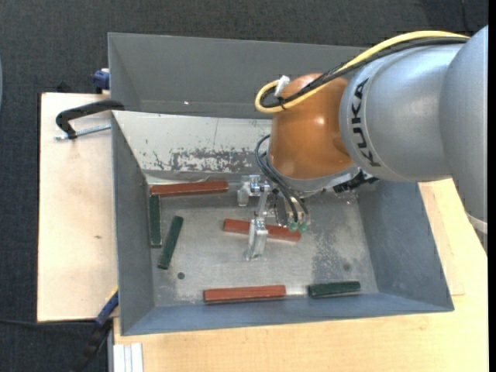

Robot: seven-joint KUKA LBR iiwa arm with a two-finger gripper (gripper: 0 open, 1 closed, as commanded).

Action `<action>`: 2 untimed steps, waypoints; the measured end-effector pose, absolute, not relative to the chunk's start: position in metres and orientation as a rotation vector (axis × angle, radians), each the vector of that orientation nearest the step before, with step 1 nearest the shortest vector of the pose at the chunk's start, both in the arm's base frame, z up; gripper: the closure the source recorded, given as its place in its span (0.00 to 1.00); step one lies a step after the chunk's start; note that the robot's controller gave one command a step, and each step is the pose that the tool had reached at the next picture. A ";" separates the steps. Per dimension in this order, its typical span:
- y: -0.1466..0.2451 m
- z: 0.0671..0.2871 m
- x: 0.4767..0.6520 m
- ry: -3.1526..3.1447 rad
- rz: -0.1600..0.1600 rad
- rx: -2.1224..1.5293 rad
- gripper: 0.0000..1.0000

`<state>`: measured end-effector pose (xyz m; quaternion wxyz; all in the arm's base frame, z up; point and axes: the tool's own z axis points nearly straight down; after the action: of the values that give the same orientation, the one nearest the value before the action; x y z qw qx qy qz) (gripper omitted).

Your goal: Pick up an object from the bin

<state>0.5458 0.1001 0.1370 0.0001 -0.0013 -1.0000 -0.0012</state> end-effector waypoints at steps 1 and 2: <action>0.142 0.071 0.583 -3.146 -0.005 -0.075 1.00; 0.142 0.071 0.583 -3.146 -0.005 -0.076 0.00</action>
Offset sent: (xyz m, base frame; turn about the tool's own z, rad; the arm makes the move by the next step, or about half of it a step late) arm 0.0000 0.0000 0.0000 0.0000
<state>0.5828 0.1415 0.0710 -0.0025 -0.0241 -0.9997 -0.0016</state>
